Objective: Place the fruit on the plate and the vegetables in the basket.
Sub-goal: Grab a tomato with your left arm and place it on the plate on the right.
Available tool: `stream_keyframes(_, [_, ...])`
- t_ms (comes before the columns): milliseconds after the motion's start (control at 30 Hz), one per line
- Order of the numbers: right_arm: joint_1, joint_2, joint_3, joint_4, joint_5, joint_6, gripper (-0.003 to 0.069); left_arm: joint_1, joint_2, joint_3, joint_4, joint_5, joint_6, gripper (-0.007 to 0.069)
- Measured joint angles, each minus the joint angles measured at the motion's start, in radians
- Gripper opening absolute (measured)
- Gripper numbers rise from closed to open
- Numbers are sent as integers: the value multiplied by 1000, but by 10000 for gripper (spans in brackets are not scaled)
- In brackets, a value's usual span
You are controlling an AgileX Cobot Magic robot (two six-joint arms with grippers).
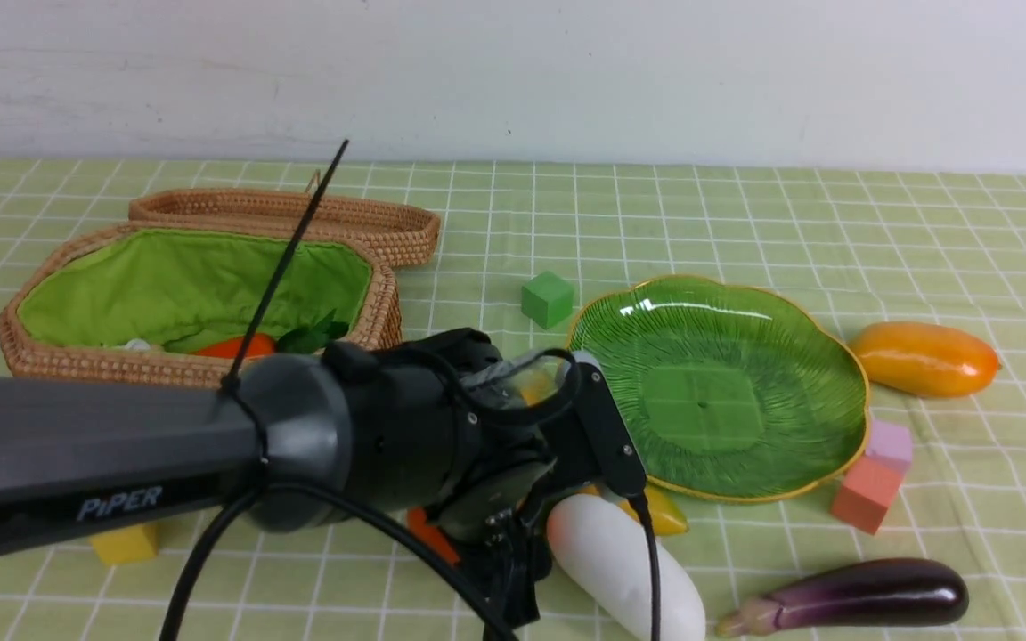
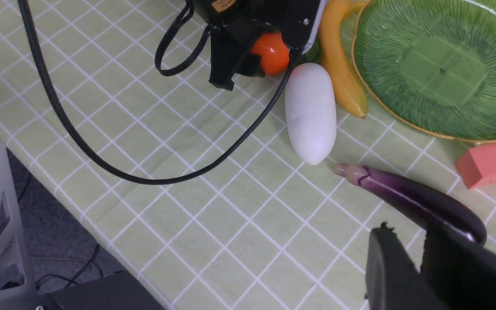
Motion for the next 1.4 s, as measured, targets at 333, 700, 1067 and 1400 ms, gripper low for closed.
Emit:
stream_keyframes(333, [0, 0, 0, -32, -269, 64, 138, -1, -36, 6, -20, 57, -33, 497])
stream_keyframes(700, [0, 0, 0, -77, -293, 104, 142, -1, -242, 14, -42, 92, -61, 495])
stream_keyframes(1067, [0, 0, 0, -76, -294, 105, 143, -1, -262, 16, -45, 134, -64, 494])
stream_keyframes(1400, [0, 0, 0, -76, -294, 106, 143, -1, -262, 16, -45, 134, -64, 494])
